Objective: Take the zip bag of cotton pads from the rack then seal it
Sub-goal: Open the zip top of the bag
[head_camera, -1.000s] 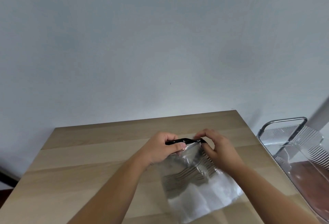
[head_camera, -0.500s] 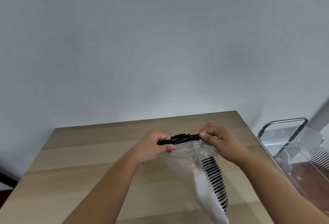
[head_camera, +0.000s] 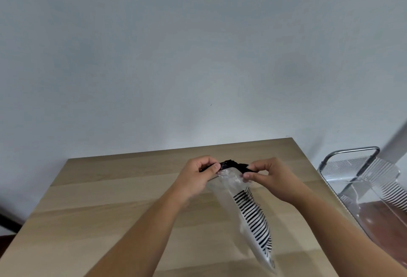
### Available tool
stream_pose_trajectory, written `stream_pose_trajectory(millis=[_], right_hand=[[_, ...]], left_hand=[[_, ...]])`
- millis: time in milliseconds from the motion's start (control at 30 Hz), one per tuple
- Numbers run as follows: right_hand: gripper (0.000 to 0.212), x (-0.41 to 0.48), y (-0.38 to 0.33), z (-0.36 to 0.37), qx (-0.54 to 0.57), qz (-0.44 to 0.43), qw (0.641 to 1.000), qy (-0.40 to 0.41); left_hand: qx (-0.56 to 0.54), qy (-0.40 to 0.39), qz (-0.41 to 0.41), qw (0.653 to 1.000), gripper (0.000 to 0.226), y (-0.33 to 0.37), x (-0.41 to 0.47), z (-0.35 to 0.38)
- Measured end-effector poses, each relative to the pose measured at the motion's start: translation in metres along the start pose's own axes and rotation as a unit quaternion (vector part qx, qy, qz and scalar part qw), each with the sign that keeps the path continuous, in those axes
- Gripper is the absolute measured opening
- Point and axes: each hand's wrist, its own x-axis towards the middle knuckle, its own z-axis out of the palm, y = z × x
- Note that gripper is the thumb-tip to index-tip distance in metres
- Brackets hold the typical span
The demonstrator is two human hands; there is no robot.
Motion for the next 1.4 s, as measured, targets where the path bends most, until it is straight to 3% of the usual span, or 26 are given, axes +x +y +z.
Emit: stream_pose_trajectory(millis=[100,233,400,500,600,700,867,1033,1200,1400], right_hand=[[0.021,-0.001,0.000,0.000,0.007,0.000,1.000,-0.005],[0.039,0.001,-0.005,0.000,0.014,0.006,0.999,-0.044],[0.028,0.004,-0.019,0.007,-0.037,-0.024,0.997,-0.064],[0.020,0.006,-0.019,0.013,-0.039,-0.004,0.999,-0.029],[0.022,0.007,-0.016,0.013,0.009,0.034,0.999,0.030],[0.025,0.008,-0.015,0.012,0.028,0.058,0.995,0.075],[0.031,0.010,-0.017,0.014,0.084,0.076,0.990,0.085],[0.027,0.011,-0.026,0.011,0.045,0.051,0.995,0.075],[0.027,0.013,-0.037,-0.011,0.036,0.065,0.980,0.183],[0.024,0.010,-0.034,-0.019,0.030,0.043,0.993,0.108]], left_hand=[[0.017,-0.014,-0.007,1.000,0.022,-0.002,-0.001,-0.005],[0.120,0.009,0.016,0.993,0.022,-0.004,0.001,-0.001],[0.126,-0.018,0.040,0.991,0.010,-0.003,0.003,0.006],[0.106,0.027,0.057,0.992,0.009,0.000,-0.001,0.009],[0.126,0.083,0.055,0.987,0.029,-0.005,-0.009,0.009],[0.129,0.062,-0.007,0.990,0.041,-0.007,-0.018,0.012],[0.148,0.064,-0.005,0.987,0.008,-0.014,-0.022,0.016],[0.137,0.053,0.002,0.989,0.005,-0.015,-0.021,0.014],[0.175,0.051,-0.004,0.983,0.009,-0.025,-0.023,0.004],[0.154,0.077,-0.010,0.985,0.012,-0.037,-0.024,-0.002]])
